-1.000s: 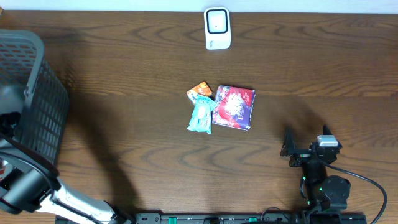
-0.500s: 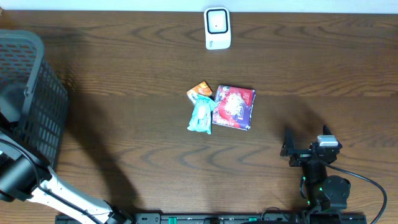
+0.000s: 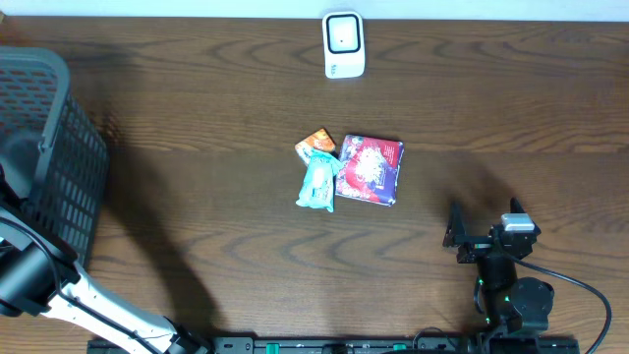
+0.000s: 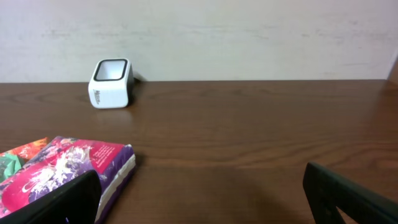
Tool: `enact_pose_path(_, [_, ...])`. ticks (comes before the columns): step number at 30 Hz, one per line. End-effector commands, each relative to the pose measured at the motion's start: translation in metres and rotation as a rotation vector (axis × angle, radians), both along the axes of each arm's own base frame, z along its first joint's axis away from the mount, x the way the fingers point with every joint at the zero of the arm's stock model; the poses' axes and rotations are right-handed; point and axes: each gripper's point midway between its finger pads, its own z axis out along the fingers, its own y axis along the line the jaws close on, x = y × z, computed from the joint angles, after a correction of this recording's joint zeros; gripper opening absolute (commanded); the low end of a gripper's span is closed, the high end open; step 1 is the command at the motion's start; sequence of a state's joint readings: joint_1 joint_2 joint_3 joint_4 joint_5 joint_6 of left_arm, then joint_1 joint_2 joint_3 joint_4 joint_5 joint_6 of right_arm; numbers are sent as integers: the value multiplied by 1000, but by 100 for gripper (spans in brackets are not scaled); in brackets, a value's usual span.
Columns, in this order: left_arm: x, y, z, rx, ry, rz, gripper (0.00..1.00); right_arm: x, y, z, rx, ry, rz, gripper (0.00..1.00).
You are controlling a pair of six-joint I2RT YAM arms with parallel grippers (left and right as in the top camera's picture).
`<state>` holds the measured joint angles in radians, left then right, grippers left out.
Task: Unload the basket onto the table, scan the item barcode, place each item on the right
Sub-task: 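Reach the left gripper into the basket and grasp the long red snack bar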
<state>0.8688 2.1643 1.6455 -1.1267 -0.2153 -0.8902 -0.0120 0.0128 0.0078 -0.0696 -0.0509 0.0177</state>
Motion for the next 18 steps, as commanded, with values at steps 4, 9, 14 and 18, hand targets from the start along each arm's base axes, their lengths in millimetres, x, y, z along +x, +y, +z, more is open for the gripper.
enact_pose_path(4, [20,-26,-16,-195,-127,-100,7,0,-2,-1,11,1,-12,99])
enact_pose_path(9, [66,-24,30,-193,-390,-246,7,0,-2,-1,11,1,-12,99])
enact_pose_path(14, [104,-15,122,5,-672,-351,7,0,-2,-1,11,2,-12,99])
enact_pose_path(18, [125,-25,220,193,-935,-467,7,0,-2,-1,11,2,-12,99])
